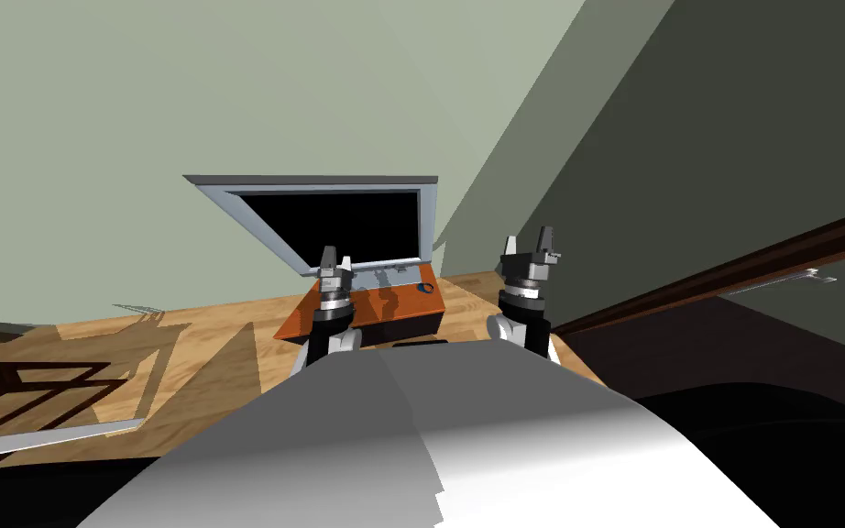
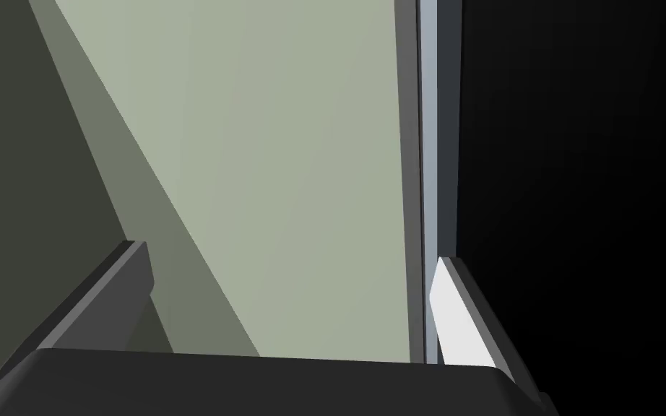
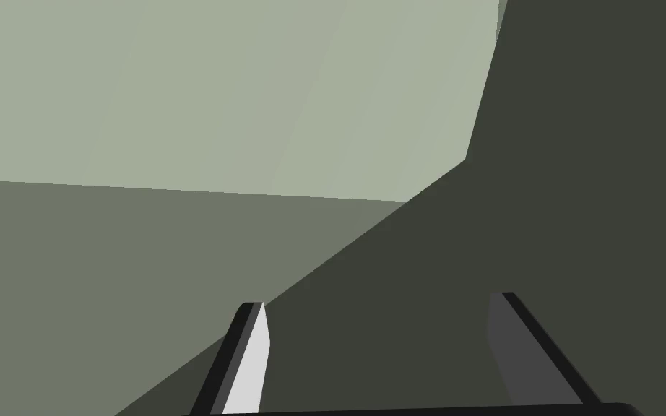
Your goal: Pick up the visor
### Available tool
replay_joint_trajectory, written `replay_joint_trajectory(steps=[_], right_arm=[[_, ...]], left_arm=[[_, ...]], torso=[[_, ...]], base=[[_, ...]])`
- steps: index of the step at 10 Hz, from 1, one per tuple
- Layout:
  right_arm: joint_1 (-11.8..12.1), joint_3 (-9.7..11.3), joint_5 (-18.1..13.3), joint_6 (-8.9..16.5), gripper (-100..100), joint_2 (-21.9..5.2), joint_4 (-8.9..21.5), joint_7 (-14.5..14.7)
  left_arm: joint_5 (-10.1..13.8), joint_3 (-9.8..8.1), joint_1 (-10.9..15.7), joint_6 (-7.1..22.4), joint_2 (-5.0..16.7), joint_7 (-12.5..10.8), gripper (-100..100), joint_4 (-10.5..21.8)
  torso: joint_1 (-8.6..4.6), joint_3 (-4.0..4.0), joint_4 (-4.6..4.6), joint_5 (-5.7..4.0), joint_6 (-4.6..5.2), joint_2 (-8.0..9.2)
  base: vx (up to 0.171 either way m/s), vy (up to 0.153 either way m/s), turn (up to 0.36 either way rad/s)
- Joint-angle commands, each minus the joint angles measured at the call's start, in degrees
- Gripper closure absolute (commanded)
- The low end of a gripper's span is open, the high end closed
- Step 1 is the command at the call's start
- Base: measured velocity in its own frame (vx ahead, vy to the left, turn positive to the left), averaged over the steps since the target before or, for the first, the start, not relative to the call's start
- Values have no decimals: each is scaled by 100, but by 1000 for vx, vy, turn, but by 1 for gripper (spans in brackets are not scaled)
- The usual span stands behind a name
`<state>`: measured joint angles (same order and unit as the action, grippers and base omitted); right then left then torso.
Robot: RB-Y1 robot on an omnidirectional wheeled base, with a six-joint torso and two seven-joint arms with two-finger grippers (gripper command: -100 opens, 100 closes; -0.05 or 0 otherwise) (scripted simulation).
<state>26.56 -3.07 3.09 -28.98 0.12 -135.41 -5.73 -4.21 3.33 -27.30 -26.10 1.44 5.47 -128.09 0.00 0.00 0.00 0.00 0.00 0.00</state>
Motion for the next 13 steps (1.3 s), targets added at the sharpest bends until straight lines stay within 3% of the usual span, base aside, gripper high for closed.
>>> replay_joint_trajectory(steps=[1, 5, 12, 13], right_arm=[[0, 0, 0, 0, 0, 0, 0, 0], [-1, 2, 0, 0, 0, 2, 0, 0], [1, 1, 0, 0, 0, 2, -1, 0], [1, 1, 0, 0, 0, 2, -1, 0]], left_arm=[[66, -54, -31, 63, 182, -4, -100, 134], [271, -191, -141, 281, 581, -10, -100, 595], [698, -377, -402, 797, 1238, -3, -100, 1638], [698, -377, -402, 797, 1238, -3, -100, 1670]], torso=[[0, 0, 0, 0, 0, 0], [-86, 19, 7, -19, 2, 32], [-71, -14, -5, -18, 0, -23], [-75, -14, -5, -18, 0, -24]], base=[[-68, -72, -148], [-74, -211, -155], [62, -209, -139], [62, -149, -35]])
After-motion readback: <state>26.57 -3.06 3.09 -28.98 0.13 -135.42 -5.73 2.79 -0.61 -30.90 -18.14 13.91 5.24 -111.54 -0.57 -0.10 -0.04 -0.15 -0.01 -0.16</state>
